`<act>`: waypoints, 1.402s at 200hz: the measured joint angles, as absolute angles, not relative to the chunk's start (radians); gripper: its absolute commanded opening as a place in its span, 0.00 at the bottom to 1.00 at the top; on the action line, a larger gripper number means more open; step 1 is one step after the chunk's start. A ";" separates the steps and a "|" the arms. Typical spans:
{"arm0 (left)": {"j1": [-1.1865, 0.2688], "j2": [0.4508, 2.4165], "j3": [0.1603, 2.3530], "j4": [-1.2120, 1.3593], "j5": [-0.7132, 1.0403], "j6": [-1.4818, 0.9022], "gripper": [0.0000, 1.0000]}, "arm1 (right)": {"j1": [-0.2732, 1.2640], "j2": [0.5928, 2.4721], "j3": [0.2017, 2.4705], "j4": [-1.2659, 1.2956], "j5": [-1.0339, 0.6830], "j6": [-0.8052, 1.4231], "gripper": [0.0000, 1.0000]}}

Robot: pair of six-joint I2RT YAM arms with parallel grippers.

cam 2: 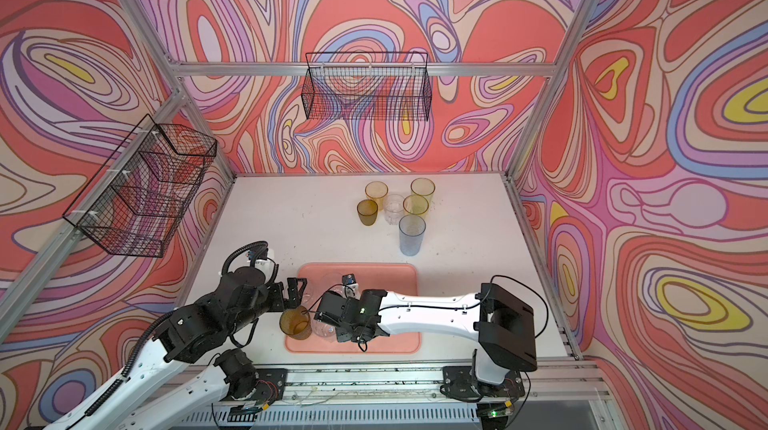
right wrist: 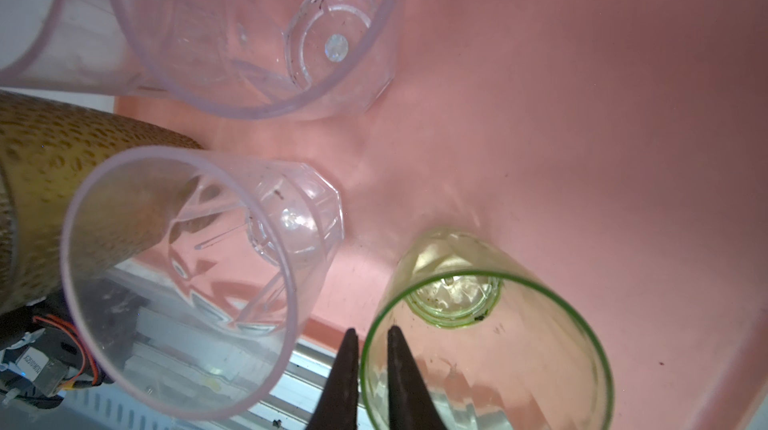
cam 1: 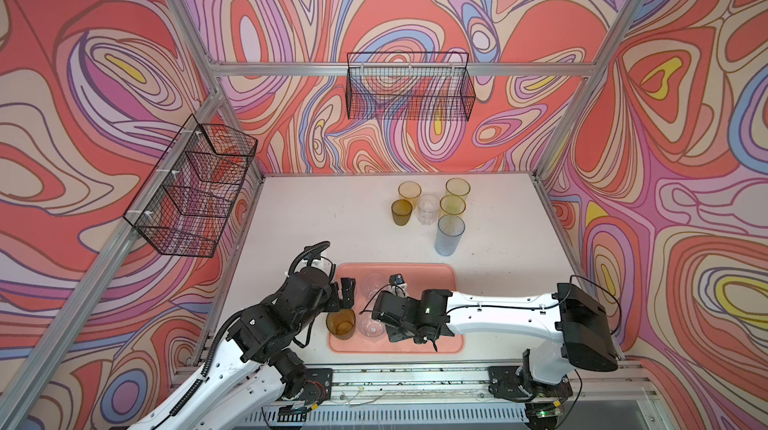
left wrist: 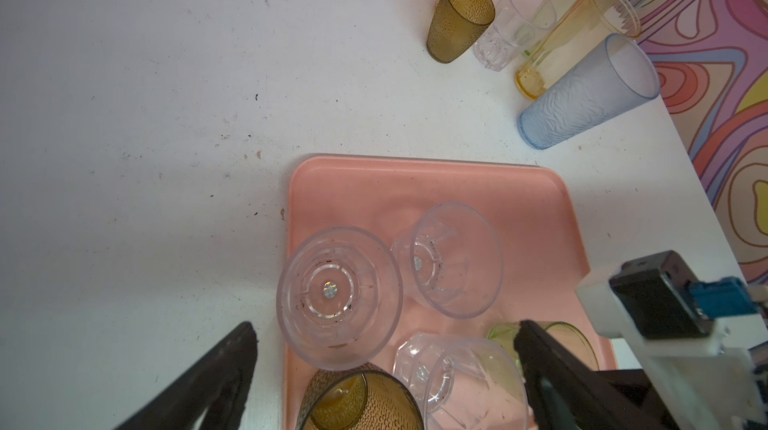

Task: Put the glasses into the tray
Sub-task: 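Lower the green glass onto the tray beside the clear glasses, then open the right gripper and release the green glass on the tray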

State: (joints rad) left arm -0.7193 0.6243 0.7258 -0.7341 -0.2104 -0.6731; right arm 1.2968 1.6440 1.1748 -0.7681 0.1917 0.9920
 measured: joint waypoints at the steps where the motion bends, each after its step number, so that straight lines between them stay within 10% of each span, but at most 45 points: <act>1: -0.719 0.624 0.726 -0.734 -0.210 -0.673 1.00 | 1.297 1.644 1.175 -0.768 0.192 0.992 0.15; 104: -0.719 0.624 0.726 -0.732 -0.210 -0.673 1.00 | 1.297 1.579 1.181 -0.776 0.204 0.993 0.28; 178: -0.719 0.649 0.726 -0.728 -0.209 -0.666 1.00 | 1.297 1.509 1.196 -0.808 0.278 1.005 0.98; 280: -0.720 0.812 0.834 -0.708 -0.211 -0.638 1.00 | 1.290 1.333 1.158 -0.844 0.490 1.003 0.98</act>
